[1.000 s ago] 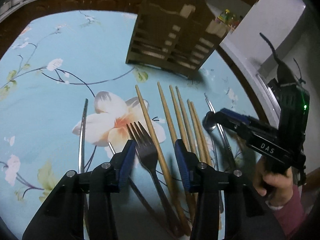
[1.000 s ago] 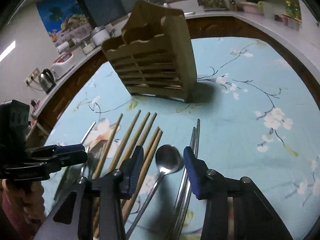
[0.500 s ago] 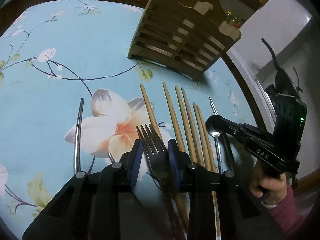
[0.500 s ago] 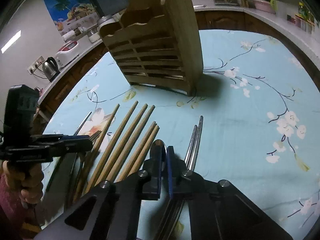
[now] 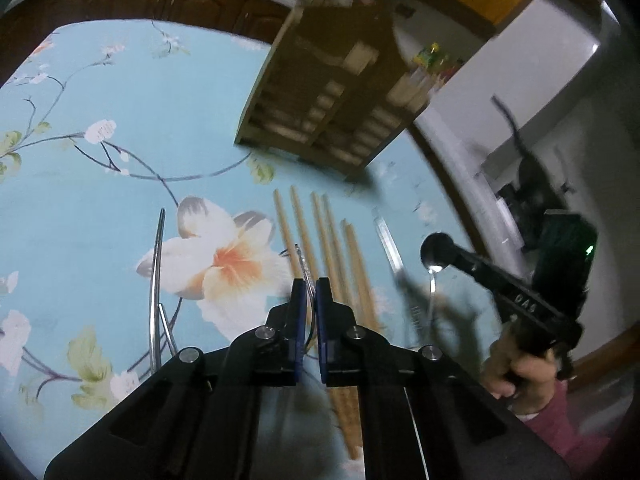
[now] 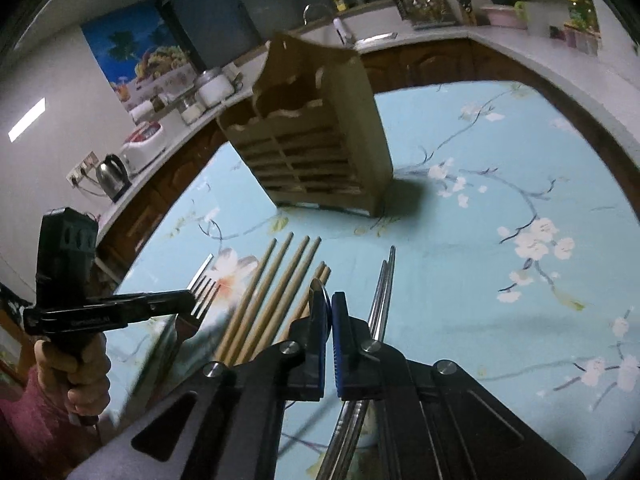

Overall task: Organize utensils
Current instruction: 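Lift the fork with the left tool while the right tool carries the spoon to the wooden holder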

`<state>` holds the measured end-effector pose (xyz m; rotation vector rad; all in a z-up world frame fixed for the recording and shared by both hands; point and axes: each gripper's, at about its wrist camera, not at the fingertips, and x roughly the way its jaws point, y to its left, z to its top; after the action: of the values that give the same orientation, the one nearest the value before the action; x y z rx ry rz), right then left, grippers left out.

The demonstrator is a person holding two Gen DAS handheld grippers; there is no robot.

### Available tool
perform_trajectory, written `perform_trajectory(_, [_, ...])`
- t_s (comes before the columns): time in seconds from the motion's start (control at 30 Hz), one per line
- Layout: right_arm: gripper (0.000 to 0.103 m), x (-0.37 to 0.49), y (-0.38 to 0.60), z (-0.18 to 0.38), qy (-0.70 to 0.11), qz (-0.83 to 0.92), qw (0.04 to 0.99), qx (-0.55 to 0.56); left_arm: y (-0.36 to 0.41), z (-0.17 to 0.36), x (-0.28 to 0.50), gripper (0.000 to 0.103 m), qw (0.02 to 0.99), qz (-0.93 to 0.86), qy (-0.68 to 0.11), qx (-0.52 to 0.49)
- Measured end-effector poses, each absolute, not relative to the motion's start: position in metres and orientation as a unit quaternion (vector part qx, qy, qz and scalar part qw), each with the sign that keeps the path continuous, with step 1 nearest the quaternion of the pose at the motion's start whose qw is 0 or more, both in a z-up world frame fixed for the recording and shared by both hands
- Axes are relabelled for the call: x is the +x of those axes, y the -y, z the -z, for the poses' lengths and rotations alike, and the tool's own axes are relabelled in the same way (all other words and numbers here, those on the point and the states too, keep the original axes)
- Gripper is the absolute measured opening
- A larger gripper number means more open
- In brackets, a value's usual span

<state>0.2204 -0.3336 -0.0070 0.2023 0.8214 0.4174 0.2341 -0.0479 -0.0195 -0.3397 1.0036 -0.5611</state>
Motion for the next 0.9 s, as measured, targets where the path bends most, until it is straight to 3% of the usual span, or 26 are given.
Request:
perform_trajectory(0.4, [0.003,0.185,0.334,-0.081,-0.277,-0.156,0.947,0.052,0.022,-0.053,0.208,0.002,0.863,0.269,-0.389,-0.177])
perform_trajectory(0.9, [0.003,0.204,0.323,-0.103,-0.221,-0.102,0.97,0.02,0.011,-0.087,0.233,0.002,0.878,0.268,-0.348,-0.191])
